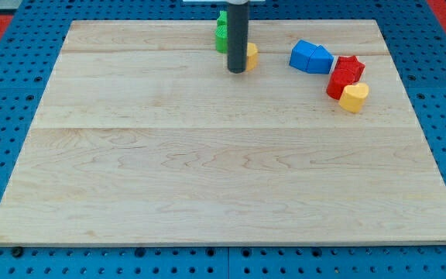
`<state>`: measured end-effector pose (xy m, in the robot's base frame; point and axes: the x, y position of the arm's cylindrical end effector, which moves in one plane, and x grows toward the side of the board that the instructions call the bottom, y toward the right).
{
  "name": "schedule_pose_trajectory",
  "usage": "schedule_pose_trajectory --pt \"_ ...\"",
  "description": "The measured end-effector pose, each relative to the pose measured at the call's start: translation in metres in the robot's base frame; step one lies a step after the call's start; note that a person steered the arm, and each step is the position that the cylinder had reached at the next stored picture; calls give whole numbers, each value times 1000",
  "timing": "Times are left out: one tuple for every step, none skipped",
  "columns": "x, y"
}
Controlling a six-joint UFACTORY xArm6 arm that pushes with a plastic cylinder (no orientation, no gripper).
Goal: Push the blue blocks to the left of the red circle
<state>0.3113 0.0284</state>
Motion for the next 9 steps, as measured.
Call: schedule_pose_trajectory --pt "-19 11" --pt "-39 11" --pt "-49 15" --pt "-52 55" --pt "-52 83" --pt "-53 110" --pt "-47 133" --pt "-41 156" --pt "-32 173"
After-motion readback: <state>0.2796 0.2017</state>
